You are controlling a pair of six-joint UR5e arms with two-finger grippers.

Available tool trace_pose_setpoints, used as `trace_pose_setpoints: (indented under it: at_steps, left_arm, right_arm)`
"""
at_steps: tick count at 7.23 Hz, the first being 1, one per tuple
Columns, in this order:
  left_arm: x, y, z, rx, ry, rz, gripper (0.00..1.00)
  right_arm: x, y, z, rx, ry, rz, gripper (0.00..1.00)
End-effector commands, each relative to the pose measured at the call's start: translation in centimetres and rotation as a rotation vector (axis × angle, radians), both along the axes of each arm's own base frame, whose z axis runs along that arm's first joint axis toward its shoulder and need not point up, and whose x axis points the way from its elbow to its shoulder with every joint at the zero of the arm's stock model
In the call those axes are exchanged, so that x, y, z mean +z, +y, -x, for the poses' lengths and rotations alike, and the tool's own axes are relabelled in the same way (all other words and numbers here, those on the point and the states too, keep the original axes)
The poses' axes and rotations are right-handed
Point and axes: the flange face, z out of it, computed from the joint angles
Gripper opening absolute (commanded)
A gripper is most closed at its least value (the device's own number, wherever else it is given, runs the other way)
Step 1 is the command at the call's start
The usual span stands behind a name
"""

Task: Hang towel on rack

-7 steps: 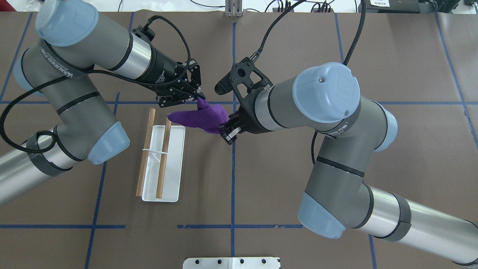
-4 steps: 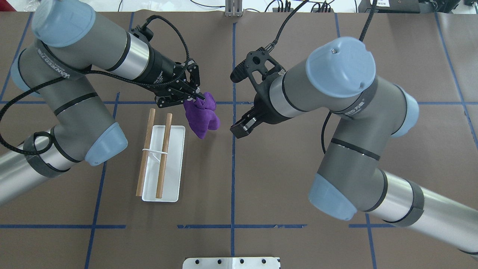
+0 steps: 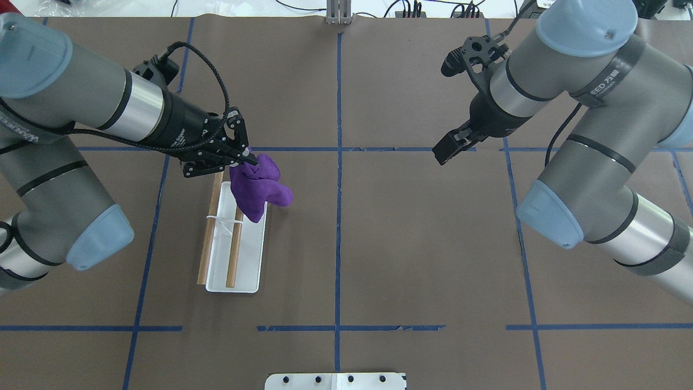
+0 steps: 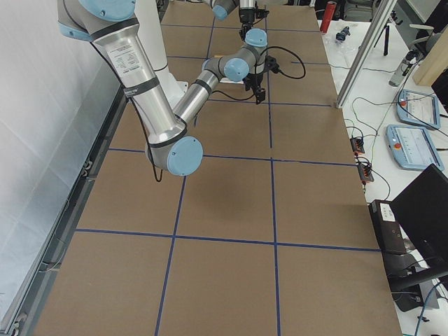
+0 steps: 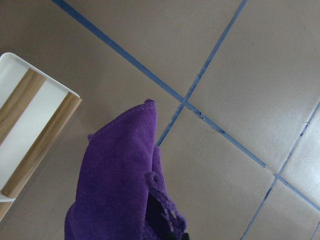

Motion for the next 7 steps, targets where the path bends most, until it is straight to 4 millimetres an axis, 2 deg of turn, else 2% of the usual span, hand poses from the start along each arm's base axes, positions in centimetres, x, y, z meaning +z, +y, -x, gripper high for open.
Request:
trace_pose_setpoints:
  at_steps: [1,3,5,7]
  left_arm:
    - [6.2,1.8,1.9,0.04,-0.086,-0.083,0.0]
    - [9.9,1.9,2.9,0.036,-0.151,-0.119,0.0]
    - [13.5,0.7,5.3,0.034,-0.213,-0.18,0.0]
    - [15.3,-0.2,4.7,0.014,-0.259,-0.179,0.0]
  right_arm:
    - [6.1,-1.7,-4.4,-0.062,0.101,-0.042,1.0]
    - [8.1,-2.4,-6.6,-0.066,0.125,-0.054,1.0]
    - [8.6,-2.5,-7.1,-0.068,0.13,-0.058,1.0]
    - [8.6,-2.6,-7.2,-0.067,0.13,-0.057,1.0]
